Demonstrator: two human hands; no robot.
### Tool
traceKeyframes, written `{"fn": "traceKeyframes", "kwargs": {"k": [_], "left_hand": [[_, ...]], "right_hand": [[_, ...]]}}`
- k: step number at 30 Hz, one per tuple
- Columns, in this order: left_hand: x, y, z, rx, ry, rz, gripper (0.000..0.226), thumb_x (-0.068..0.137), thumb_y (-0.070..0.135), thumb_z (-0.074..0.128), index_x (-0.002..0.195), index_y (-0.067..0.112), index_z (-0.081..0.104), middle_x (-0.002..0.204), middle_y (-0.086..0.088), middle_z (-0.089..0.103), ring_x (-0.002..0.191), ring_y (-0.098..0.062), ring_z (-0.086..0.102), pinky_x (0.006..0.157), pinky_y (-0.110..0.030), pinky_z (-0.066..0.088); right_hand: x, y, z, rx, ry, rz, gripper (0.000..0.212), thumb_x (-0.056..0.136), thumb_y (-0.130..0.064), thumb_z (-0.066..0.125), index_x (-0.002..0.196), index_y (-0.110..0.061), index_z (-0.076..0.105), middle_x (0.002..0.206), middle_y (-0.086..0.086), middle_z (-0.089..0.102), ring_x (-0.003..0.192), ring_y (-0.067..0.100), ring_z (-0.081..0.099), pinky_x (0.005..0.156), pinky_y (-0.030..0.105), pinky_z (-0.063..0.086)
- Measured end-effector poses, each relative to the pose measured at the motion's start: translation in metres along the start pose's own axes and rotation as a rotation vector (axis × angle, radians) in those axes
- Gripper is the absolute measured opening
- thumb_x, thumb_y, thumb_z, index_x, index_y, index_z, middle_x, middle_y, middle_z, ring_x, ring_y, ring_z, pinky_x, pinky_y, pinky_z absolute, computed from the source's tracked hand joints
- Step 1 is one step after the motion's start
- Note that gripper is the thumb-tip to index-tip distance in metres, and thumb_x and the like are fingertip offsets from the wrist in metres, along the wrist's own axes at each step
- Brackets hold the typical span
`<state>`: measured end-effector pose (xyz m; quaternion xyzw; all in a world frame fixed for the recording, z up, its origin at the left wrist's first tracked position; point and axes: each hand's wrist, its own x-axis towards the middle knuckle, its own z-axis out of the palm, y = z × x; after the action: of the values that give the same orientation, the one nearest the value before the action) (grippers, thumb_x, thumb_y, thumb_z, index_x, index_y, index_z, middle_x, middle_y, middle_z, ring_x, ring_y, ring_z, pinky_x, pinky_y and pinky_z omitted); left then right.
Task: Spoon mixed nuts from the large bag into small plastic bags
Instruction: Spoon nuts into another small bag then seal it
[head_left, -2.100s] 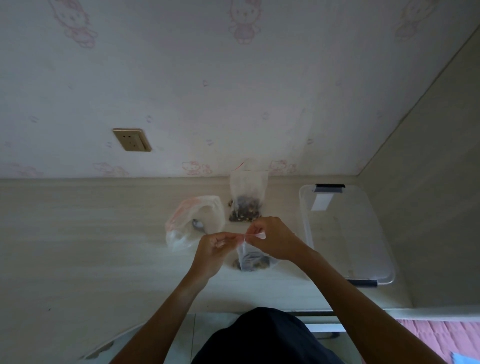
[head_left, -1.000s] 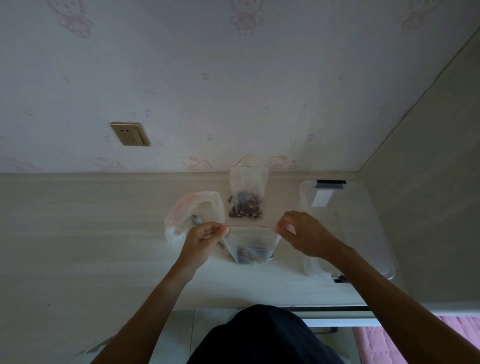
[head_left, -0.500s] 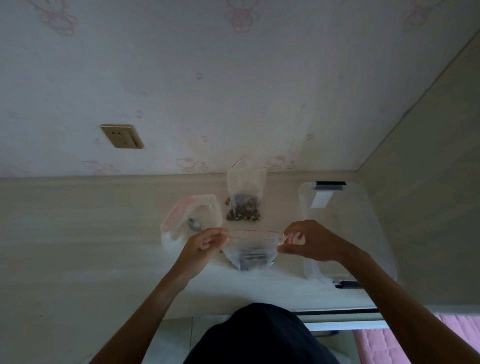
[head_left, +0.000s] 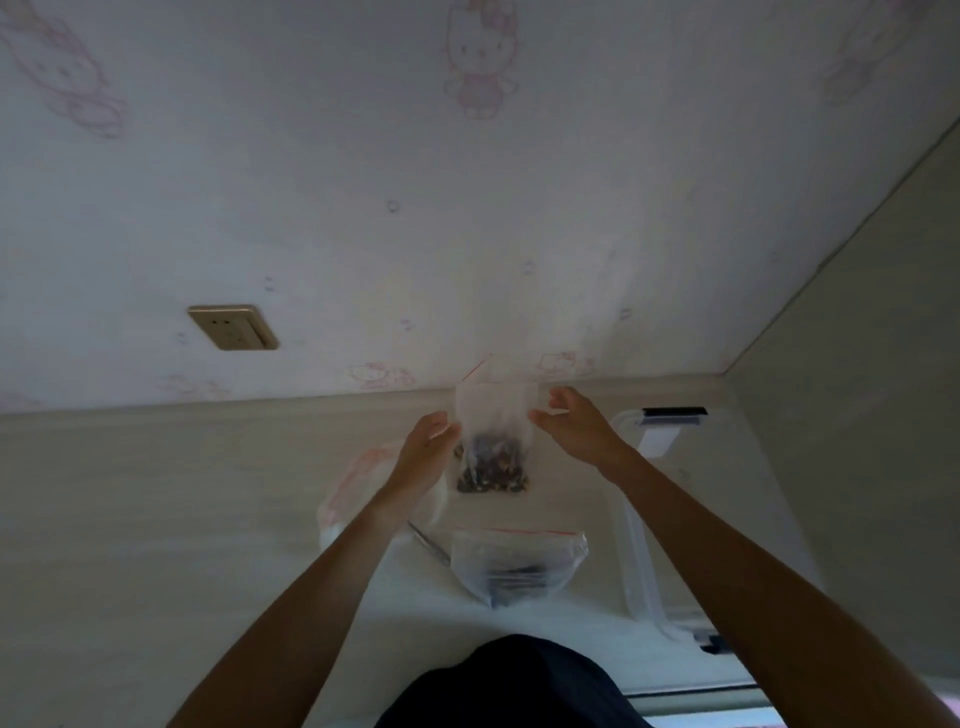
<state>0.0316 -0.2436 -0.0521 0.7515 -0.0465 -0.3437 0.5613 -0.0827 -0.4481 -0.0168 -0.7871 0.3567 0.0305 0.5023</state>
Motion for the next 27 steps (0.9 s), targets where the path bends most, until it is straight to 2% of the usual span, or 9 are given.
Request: {"fn": "traceKeyframes", "kwargs": {"k": [3, 5, 7, 9, 12, 15, 20, 24, 27], "left_hand": [[0.019, 0.013, 0.018, -0.016, -0.006, -0.071, 0.025, 0.104, 0.029, 0.059, 0.125, 0.015, 0.058, 0.127, -0.007, 0.056, 0.106, -0.020, 0.058, 0.085, -0.033, 0.045], [0.026, 0.015, 0.025, -0.072, -0.010, -0.111, 0.029, 0.104, 0.026, 0.060, 0.127, 0.009, 0.059, 0.120, -0.012, 0.059, 0.103, -0.023, 0.057, 0.085, -0.035, 0.043], [0.029, 0.016, 0.028, -0.109, 0.008, -0.112, 0.033, 0.103, 0.021, 0.062, 0.127, -0.001, 0.062, 0.109, -0.011, 0.061, 0.099, -0.024, 0.057, 0.083, -0.033, 0.042], [0.030, 0.017, 0.025, -0.122, 0.050, -0.093, 0.023, 0.098, 0.016, 0.068, 0.118, 0.004, 0.069, 0.105, -0.009, 0.066, 0.096, -0.022, 0.061, 0.080, -0.030, 0.045], [0.027, 0.015, 0.016, -0.087, 0.063, -0.017, 0.011, 0.094, 0.017, 0.075, 0.104, 0.013, 0.075, 0.100, -0.004, 0.070, 0.091, -0.017, 0.062, 0.081, -0.030, 0.048], [0.018, 0.010, 0.007, 0.008, 0.050, 0.098, 0.007, 0.091, 0.022, 0.079, 0.085, 0.025, 0.078, 0.087, 0.006, 0.076, 0.077, -0.006, 0.066, 0.068, -0.023, 0.053], [-0.011, -0.003, -0.009, 0.060, -0.035, 0.207, 0.011, 0.086, 0.024, 0.083, 0.081, 0.034, 0.082, 0.085, 0.009, 0.079, 0.083, -0.006, 0.071, 0.083, -0.029, 0.057], [-0.035, -0.013, -0.013, 0.067, -0.082, 0.265, 0.013, 0.085, 0.026, 0.084, 0.084, 0.039, 0.082, 0.086, 0.008, 0.080, 0.078, 0.002, 0.072, 0.071, -0.012, 0.052], [-0.044, -0.021, -0.010, 0.080, -0.111, 0.275, 0.015, 0.085, 0.018, 0.084, 0.081, 0.033, 0.083, 0.084, 0.003, 0.080, 0.078, -0.002, 0.074, 0.071, -0.013, 0.052]], "right_hand": [[0.013, 0.000, 0.005, 0.209, -0.072, 0.122, 0.083, 0.096, -0.038, 0.071, 0.159, -0.009, 0.026, 0.160, 0.010, 0.040, 0.140, 0.025, 0.046, 0.106, 0.032, 0.041], [0.018, 0.003, 0.008, 0.342, -0.093, 0.188, 0.085, 0.096, -0.033, 0.072, 0.160, -0.008, 0.022, 0.160, 0.010, 0.039, 0.142, 0.026, 0.046, 0.113, 0.038, 0.041], [0.021, 0.005, 0.011, 0.430, -0.067, 0.215, 0.078, 0.095, -0.026, 0.074, 0.157, -0.006, 0.031, 0.152, 0.014, 0.048, 0.132, 0.027, 0.054, 0.109, 0.039, 0.045], [0.022, 0.008, 0.012, 0.450, -0.025, 0.194, 0.064, 0.092, -0.020, 0.077, 0.146, -0.004, 0.047, 0.133, 0.015, 0.063, 0.112, 0.025, 0.064, 0.098, 0.038, 0.050], [0.018, 0.011, 0.007, 0.416, -0.005, 0.092, 0.031, 0.089, -0.016, 0.079, 0.117, -0.004, 0.070, 0.100, 0.009, 0.074, 0.093, 0.022, 0.069, 0.088, 0.036, 0.054], [0.004, 0.011, -0.003, 0.376, -0.025, -0.011, 0.004, 0.090, -0.011, 0.078, 0.093, -0.014, 0.077, 0.088, 0.004, 0.077, 0.085, 0.019, 0.071, 0.081, 0.027, 0.058], [-0.029, 0.007, -0.013, 0.231, -0.051, -0.143, 0.006, 0.091, -0.007, 0.075, 0.089, -0.012, 0.075, 0.076, 0.004, 0.073, 0.067, 0.012, 0.067, 0.074, 0.022, 0.056], [-0.051, 0.008, -0.020, 0.033, -0.053, -0.252, 0.006, 0.091, -0.009, 0.076, 0.094, -0.004, 0.074, 0.087, 0.002, 0.073, 0.078, 0.012, 0.065, 0.077, 0.022, 0.052], [-0.063, 0.012, -0.022, -0.132, -0.113, -0.308, 0.007, 0.093, -0.013, 0.073, 0.098, -0.008, 0.074, 0.097, 0.003, 0.073, 0.092, 0.017, 0.067, 0.088, 0.031, 0.052]]}}
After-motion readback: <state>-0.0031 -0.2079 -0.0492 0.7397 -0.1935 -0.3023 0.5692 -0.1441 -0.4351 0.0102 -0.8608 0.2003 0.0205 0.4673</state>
